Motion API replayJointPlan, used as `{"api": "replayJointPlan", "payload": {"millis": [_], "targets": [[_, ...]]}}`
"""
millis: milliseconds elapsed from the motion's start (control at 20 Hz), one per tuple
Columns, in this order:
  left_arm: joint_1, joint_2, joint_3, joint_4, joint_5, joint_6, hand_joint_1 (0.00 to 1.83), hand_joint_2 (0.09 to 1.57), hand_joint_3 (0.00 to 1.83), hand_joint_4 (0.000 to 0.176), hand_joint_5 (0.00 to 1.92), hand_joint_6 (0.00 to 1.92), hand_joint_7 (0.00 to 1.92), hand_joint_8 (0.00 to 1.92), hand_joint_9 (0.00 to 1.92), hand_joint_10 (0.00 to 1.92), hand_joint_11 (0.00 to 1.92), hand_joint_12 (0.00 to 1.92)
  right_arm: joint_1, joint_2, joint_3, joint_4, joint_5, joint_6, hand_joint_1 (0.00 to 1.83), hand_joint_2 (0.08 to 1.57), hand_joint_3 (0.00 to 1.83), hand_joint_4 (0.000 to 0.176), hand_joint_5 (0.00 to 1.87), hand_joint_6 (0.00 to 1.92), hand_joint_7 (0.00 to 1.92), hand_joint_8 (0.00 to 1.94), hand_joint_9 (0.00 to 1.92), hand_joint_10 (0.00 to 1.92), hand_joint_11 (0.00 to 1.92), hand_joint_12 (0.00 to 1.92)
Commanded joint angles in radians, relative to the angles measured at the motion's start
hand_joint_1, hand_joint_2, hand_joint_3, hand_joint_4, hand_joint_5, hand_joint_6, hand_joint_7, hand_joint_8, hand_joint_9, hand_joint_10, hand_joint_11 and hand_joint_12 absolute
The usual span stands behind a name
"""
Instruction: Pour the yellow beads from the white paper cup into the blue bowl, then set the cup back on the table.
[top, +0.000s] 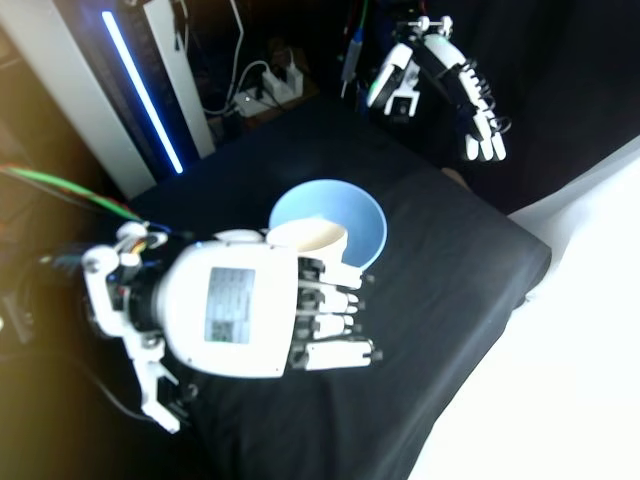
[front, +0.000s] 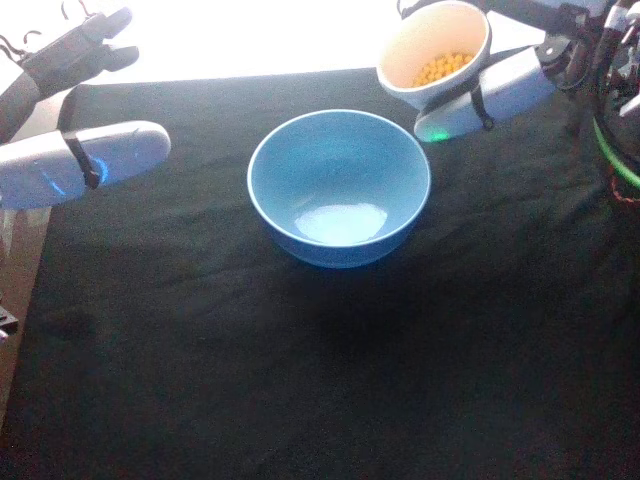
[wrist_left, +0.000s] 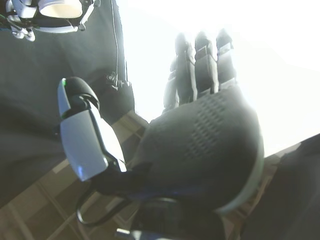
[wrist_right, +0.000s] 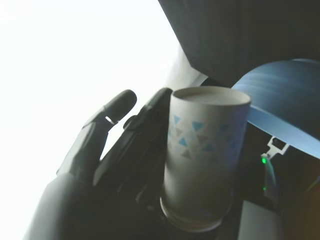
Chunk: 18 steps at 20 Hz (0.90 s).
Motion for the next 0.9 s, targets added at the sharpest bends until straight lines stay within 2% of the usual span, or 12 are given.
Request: {"api": "replayJointPlan", "payload": {"millis": [0, 200, 250, 300, 350, 500, 600, 650, 700, 750, 800, 850], "targets": [[-0.013, -0.001, 0.005, -0.003, -0.116, -0.01, 0.47, 0.88, 0.0, 0.0, 0.17, 0.0, 0.41, 0.0, 0.24, 0.01, 0.05, 0.1, 0.023, -0.001, 0.0, 0.038, 0.091, 0.014, 1.23, 1.1, 0.0, 0.0, 0.94, 1.01, 1.14, 0.75, 1.25, 0.05, 0.62, 1.28], [-0.018, -0.001, 0.006, 0.004, -0.109, -0.01, 0.48, 0.9, 0.01, 0.0, 0.15, 0.0, 0.39, 0.0, 0.27, 0.01, 0.08, 0.12, 0.039, -0.001, -0.001, -0.025, 0.079, 0.042, 1.23, 1.11, 0.0, 0.0, 0.92, 1.07, 1.11, 0.79, 1.28, 0.05, 0.67, 1.29], [-0.02, -0.002, 0.007, 0.006, -0.106, -0.01, 0.47, 0.89, 0.0, 0.0, 0.15, 0.0, 0.36, 0.0, 0.22, 0.0, 0.07, 0.12, 0.043, -0.001, -0.001, -0.034, 0.076, 0.042, 1.24, 1.1, 0.0, 0.0, 0.92, 1.03, 1.16, 0.73, 1.32, 0.06, 0.7, 1.26], [-0.021, -0.002, 0.007, 0.008, -0.104, -0.01, 0.47, 0.9, 0.0, 0.0, 0.15, 0.0, 0.36, 0.0, 0.22, 0.0, 0.07, 0.12, 0.048, -0.001, -0.001, -0.051, 0.069, 0.043, 1.16, 1.13, 0.0, 0.0, 0.93, 1.04, 1.19, 0.33, 1.33, 0.05, 0.73, 1.28], [-0.021, -0.002, 0.008, 0.009, -0.103, -0.01, 0.47, 0.89, 0.0, 0.0, 0.16, 0.0, 0.37, 0.01, 0.24, 0.01, 0.07, 0.12, 0.06, -0.001, -0.004, -0.079, 0.056, 0.046, 1.14, 1.14, 0.0, 0.0, 0.93, 1.04, 1.25, 0.13, 1.33, 0.05, 0.71, 1.3], [-0.021, -0.002, 0.008, 0.011, -0.099, -0.01, 0.48, 0.92, 0.01, 0.0, 0.14, 0.0, 0.35, 0.0, 0.22, 0.0, 0.04, 0.12, 0.077, -0.001, -0.01, -0.126, 0.041, 0.049, 1.15, 1.13, 0.0, 0.0, 0.96, 1.0, 1.35, 0.02, 1.37, 0.05, 0.73, 1.33], [-0.023, -0.002, 0.009, 0.013, -0.097, -0.01, 0.47, 0.91, 0.01, 0.0, 0.14, 0.0, 0.36, 0.01, 0.22, 0.0, 0.03, 0.12, 0.089, -0.001, -0.016, -0.156, 0.03, 0.049, 1.15, 1.13, 0.0, 0.0, 0.97, 0.98, 1.39, 0.03, 1.4, 0.06, 0.73, 1.37], [-0.024, -0.002, 0.01, 0.014, -0.096, -0.01, 0.48, 0.91, 0.0, 0.0, 0.15, 0.0, 0.36, 0.0, 0.21, 0.0, 0.03, 0.12, 0.095, -0.001, -0.018, -0.171, 0.026, 0.049, 1.25, 1.08, 0.0, 0.0, 1.03, 0.75, 1.21, 0.69, 1.36, 0.06, 0.66, 1.5], [-0.026, -0.002, 0.01, 0.015, -0.096, -0.01, 0.47, 0.91, 0.0, 0.0, 0.14, 0.0, 0.36, 0.0, 0.2, 0.0, 0.02, 0.12, 0.1, -0.001, -0.02, -0.183, 0.022, 0.049, 1.22, 1.1, 0.0, 0.014, 1.04, 0.83, 1.03, 0.96, 1.2, 0.0, 0.45, 1.57], [-0.028, -0.002, 0.011, 0.018, -0.094, -0.01, 0.46, 0.91, 0.0, 0.0, 0.14, 0.0, 0.37, 0.0, 0.19, 0.0, 0.0, 0.12, 0.104, -0.001, -0.024, -0.201, 0.017, 0.051, 1.23, 1.1, 0.0, 0.0, 1.02, 0.83, 1.05, 0.97, 1.23, 0.02, 0.5, 1.56], [-0.028, -0.002, 0.011, 0.019, -0.093, -0.01, 0.47, 0.91, 0.0, 0.0, 0.14, 0.0, 0.36, 0.0, 0.2, 0.01, 0.03, 0.14, 0.106, -0.001, -0.024, -0.214, 0.013, 0.053, 1.24, 1.09, 0.0, 0.0, 1.03, 0.76, 1.07, 0.99, 1.29, 0.07, 0.6, 1.58], [-0.028, -0.002, 0.011, 0.02, -0.091, -0.01, 0.47, 0.91, 0.0, 0.0, 0.14, 0.0, 0.36, 0.0, 0.22, 0.01, 0.05, 0.15, 0.11, -0.002, -0.025, -0.229, 0.008, 0.057, 1.26, 1.09, 0.0, 0.0, 1.05, 0.68, 1.08, 1.01, 1.2, 0.47, 0.69, 1.65]]}}
